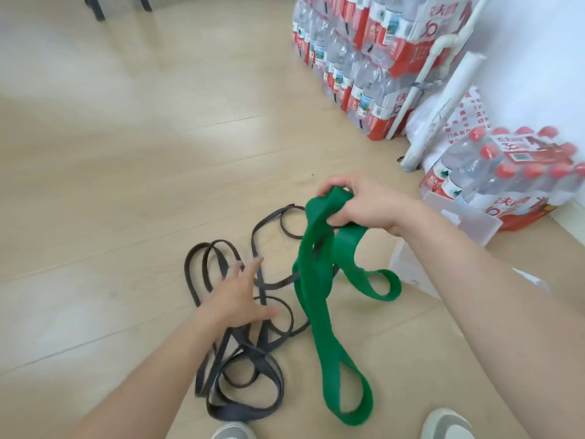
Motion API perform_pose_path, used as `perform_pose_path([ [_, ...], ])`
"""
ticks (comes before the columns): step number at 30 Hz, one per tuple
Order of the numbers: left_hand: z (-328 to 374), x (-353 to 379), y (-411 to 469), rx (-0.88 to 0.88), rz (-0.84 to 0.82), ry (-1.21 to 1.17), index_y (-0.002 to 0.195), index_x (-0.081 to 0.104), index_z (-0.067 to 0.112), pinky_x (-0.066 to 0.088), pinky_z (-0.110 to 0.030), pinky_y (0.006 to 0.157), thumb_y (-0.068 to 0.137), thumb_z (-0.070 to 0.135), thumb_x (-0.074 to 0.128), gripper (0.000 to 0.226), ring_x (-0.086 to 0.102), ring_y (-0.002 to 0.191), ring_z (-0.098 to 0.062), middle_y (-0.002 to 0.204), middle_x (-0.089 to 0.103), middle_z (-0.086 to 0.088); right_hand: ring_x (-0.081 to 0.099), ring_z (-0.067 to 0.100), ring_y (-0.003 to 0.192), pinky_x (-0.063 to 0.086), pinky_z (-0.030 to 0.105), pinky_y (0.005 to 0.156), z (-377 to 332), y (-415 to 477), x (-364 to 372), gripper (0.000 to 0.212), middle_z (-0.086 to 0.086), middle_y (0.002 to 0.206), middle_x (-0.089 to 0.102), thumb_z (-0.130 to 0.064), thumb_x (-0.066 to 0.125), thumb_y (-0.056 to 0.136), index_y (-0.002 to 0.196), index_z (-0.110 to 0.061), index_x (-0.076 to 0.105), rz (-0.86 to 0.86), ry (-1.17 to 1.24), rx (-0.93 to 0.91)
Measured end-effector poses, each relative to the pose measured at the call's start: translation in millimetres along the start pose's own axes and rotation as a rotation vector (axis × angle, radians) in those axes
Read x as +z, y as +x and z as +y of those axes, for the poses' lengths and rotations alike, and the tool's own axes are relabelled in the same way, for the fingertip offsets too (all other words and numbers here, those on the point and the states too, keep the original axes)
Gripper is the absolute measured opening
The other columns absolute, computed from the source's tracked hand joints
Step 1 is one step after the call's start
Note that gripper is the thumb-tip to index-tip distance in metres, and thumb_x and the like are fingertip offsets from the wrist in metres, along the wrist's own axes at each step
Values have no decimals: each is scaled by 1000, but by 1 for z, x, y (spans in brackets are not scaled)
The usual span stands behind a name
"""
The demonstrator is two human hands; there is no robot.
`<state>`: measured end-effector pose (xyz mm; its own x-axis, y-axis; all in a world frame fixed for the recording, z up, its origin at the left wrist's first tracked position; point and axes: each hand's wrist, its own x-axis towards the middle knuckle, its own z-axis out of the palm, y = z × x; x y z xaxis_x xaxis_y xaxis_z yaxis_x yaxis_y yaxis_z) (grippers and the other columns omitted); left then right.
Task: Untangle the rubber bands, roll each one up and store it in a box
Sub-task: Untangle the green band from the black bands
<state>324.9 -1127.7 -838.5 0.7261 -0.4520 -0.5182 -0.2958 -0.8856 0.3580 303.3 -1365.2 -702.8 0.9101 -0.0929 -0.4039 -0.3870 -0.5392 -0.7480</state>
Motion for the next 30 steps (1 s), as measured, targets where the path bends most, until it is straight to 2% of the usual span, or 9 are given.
perform_pose_path([
  [4,49,-91,-57,504,138,-822,148,12,41,29,-33,111,51,62,81,121,24,141,-4,154,26,15,61,13,65,55,32,65,-84,-37,-19,39,5,85,66,12,63,78,104,-18,65,-94,-147,-294],
  [8,79,-145,-100,552,233,-1095,118,54,20,55,-31,73,78,25,75,45,68,91,-13,99,71,3,58,11,63,54,35,60,-147,-72,-24,44,2,81,66,5,65,73,107,-23,62,-36,-233,-517],
  [11,74,-175,-127,505,496,-767,99,61,28,57,-37,77,87,24,66,13,65,84,-14,93,69,0,63,18,76,55,44,72,-155,-85,-28,59,7,91,69,-6,72,72,117,-40,55,47,-177,-575],
  [15,61,-196,-169,439,620,-567,104,58,27,55,-33,74,75,38,77,36,65,83,-13,93,67,4,57,12,117,51,41,95,-153,-97,-21,94,-2,124,62,-21,80,67,136,-59,28,59,-201,-563],
  [19,52,-207,-208,342,680,-420,104,60,29,56,-30,72,74,38,78,36,65,79,-3,88,68,13,62,12,95,52,40,86,-145,-91,7,34,-6,100,67,-16,60,88,101,-48,62,281,-287,-588],
  [22,47,-212,-232,283,787,-100,93,58,29,53,-28,65,75,45,74,28,61,70,-3,76,65,14,58,8,75,39,26,60,-138,-101,20,14,-8,81,66,-40,62,90,90,-30,71,395,-315,-385],
  [24,44,-213,-243,266,766,-84,84,60,25,53,-32,62,74,44,75,26,62,66,-11,71,65,8,59,5,69,37,22,55,-134,-108,25,23,-7,75,69,-46,65,87,88,-25,73,300,-194,-307],
  [27,44,-215,-253,324,577,-518,94,66,22,56,-27,65,78,31,76,21,69,72,-12,79,72,4,58,11,72,42,25,67,-142,-122,29,18,-1,77,64,-31,70,85,100,-20,72,27,268,-343],
  [30,55,-215,-251,451,517,-920,102,62,17,57,-30,73,85,16,68,18,70,82,-16,86,72,3,64,17,105,51,38,91,-149,-127,36,53,5,116,67,-21,71,85,135,-27,52,-393,573,-492],
])
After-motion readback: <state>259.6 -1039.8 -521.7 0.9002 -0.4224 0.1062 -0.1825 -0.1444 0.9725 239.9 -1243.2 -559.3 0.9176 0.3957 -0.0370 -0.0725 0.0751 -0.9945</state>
